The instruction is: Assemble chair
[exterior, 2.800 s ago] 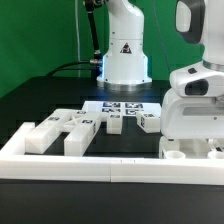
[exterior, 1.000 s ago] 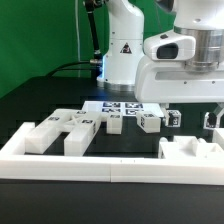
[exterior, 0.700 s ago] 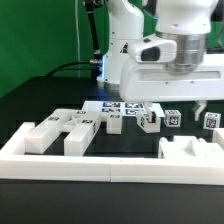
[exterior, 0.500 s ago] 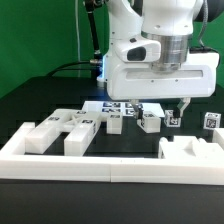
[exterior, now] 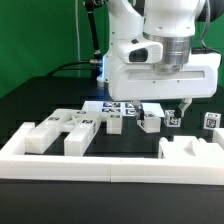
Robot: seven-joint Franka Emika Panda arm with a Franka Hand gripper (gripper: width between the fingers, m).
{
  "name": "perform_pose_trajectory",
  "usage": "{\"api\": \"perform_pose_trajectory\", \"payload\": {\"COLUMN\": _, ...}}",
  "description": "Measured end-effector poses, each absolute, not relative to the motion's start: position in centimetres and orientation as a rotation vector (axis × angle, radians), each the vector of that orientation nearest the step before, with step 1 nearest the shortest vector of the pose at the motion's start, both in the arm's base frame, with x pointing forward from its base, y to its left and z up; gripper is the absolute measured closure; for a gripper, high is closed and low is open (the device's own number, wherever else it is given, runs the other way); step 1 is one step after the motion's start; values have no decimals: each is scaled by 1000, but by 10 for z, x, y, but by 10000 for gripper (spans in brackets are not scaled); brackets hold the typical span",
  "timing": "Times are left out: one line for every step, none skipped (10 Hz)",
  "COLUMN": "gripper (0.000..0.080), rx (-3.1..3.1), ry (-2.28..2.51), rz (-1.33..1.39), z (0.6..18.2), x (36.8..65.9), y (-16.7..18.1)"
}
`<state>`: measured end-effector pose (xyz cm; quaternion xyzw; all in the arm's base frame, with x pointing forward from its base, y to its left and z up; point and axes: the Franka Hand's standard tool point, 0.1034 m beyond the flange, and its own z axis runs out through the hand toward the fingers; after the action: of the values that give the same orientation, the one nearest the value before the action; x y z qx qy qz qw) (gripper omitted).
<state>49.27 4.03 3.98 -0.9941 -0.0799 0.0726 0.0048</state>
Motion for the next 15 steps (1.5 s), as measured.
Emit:
{"api": "perform_pose_trajectory", "payload": {"gripper": 151, "rx": -3114, "ry": -224, "rz": 378, "z": 39, "x": 477, "y": 35}}
{"api": "perform_pose_trajectory", "payload": {"gripper": 151, "rx": -3121, "ry": -205, "rz": 524, "z": 40, "x": 467, "y": 29}}
{"api": "perform_pose_trajectory", "payload": {"gripper": 151, "rx": -3107, "ry": -187, "rz": 620, "z": 38, "x": 464, "y": 23}}
{"api": "perform_pose_trajectory", "payload": {"gripper": 151, "rx": -3086, "ry": -184, "rz": 730, "z": 37, "x": 462, "y": 22}}
{"api": "perform_pose_trajectory", "payload": {"gripper": 151, "rx": -3070, "ry": -185, "rz": 805, "z": 36, "x": 462, "y": 23}}
{"api": "perform_pose_trajectory", "payload": {"gripper": 151, "rx": -3040, "ry": -182, "rz": 920, "z": 36, "x": 459, "y": 23}}
{"api": "perform_pose_trajectory", "payload": {"gripper": 151, "rx": -3023, "ry": -180, "rz": 980, "z": 34, "x": 460, "y": 23}}
{"api": "perform_pose_trajectory", "payload": {"gripper": 151, "rx": -2988, "ry": -178, "rz": 1089, "z": 34, "x": 456, "y": 23}}
{"api": "perform_pose_trajectory", "payload": {"gripper": 151, "rx": -2959, "ry": -181, "rz": 1170, "z": 30, "x": 456, "y": 25}}
{"api": "perform_pose_trajectory", "payload": {"gripper": 151, "rx": -2933, "ry": -183, "rz": 1239, "z": 28, "x": 457, "y": 26}}
{"api": "perform_pose_trajectory", "payload": {"gripper": 151, "rx": -2935, "ry": -186, "rz": 1237, "z": 26, "x": 459, "y": 27}}
{"api": "perform_pose_trajectory", "payload": {"gripper": 151, "rx": -2936, "ry": -189, "rz": 1234, "z": 25, "x": 459, "y": 28}}
{"api": "perform_pose_trajectory", "payload": {"gripper": 151, "rx": -2935, "ry": -192, "rz": 1235, "z": 25, "x": 459, "y": 29}}
{"api": "perform_pose_trajectory", "payload": {"gripper": 151, "rx": -2931, "ry": -192, "rz": 1239, "z": 23, "x": 458, "y": 31}}
{"api": "perform_pose_trajectory", "payload": {"gripper": 151, "rx": -2925, "ry": -201, "rz": 1247, "z": 18, "x": 455, "y": 33}}
